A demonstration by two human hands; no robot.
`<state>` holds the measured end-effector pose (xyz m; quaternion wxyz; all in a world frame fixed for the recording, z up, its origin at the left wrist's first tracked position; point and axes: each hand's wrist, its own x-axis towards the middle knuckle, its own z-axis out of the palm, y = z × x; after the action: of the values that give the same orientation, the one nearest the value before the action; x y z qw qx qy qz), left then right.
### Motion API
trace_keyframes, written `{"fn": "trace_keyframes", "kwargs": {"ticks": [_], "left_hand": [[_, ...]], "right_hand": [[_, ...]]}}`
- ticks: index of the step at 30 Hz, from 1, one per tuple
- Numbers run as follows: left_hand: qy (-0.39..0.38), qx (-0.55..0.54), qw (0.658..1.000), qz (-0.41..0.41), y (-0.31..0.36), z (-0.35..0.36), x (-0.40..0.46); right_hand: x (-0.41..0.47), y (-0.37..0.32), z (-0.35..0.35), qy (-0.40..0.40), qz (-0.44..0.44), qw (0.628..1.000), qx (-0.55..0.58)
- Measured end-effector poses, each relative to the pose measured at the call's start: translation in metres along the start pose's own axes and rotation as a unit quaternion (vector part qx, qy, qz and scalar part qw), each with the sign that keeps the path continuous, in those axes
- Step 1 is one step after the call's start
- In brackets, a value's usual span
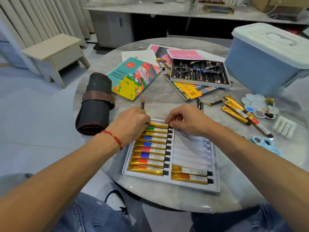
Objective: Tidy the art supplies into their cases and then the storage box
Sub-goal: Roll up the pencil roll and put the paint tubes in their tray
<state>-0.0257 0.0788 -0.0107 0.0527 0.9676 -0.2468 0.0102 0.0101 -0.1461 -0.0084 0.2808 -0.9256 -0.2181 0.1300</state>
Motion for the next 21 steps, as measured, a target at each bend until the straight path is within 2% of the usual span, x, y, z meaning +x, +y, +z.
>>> {"fn": "trace_keyframes", "kwargs": {"ticks": [4, 7, 10, 12, 14, 19, 21], "left_hand": [[-0.044, 0.0, 0.999, -0.013, -0.001, -0.006, 0.007], [-0.103, 0.07, 0.992, -0.021, 0.014, -0.013, 0.017], [-0.148, 0.147, 0.976, -0.056, 0.033, -0.023, 0.025], [-0.139, 0.172, 0.974, -0.055, 0.047, -0.029, 0.035], [-0.113, 0.147, 0.982, -0.021, 0.059, -0.034, 0.047], [-0.046, 0.003, 0.995, 0.087, 0.112, -0.028, 0.086], [-0.062, -0.013, 0.994, 0.094, 0.138, -0.015, 0.112]], "right_hand": [[0.003, -0.005, 0.001, -0.002, -0.008, 0.998, -0.055], [0.004, -0.01, 0.01, 0.024, -0.001, 0.992, -0.127], [0.004, -0.014, 0.007, 0.031, 0.005, 0.991, -0.128], [-0.002, -0.006, -0.015, 0.05, 0.039, 0.992, -0.109], [-0.008, 0.013, -0.045, 0.075, 0.097, 0.985, -0.124], [-0.059, 0.088, -0.102, 0.102, 0.238, 0.928, -0.266], [-0.077, 0.103, -0.106, 0.09, 0.263, 0.918, -0.281]]}}
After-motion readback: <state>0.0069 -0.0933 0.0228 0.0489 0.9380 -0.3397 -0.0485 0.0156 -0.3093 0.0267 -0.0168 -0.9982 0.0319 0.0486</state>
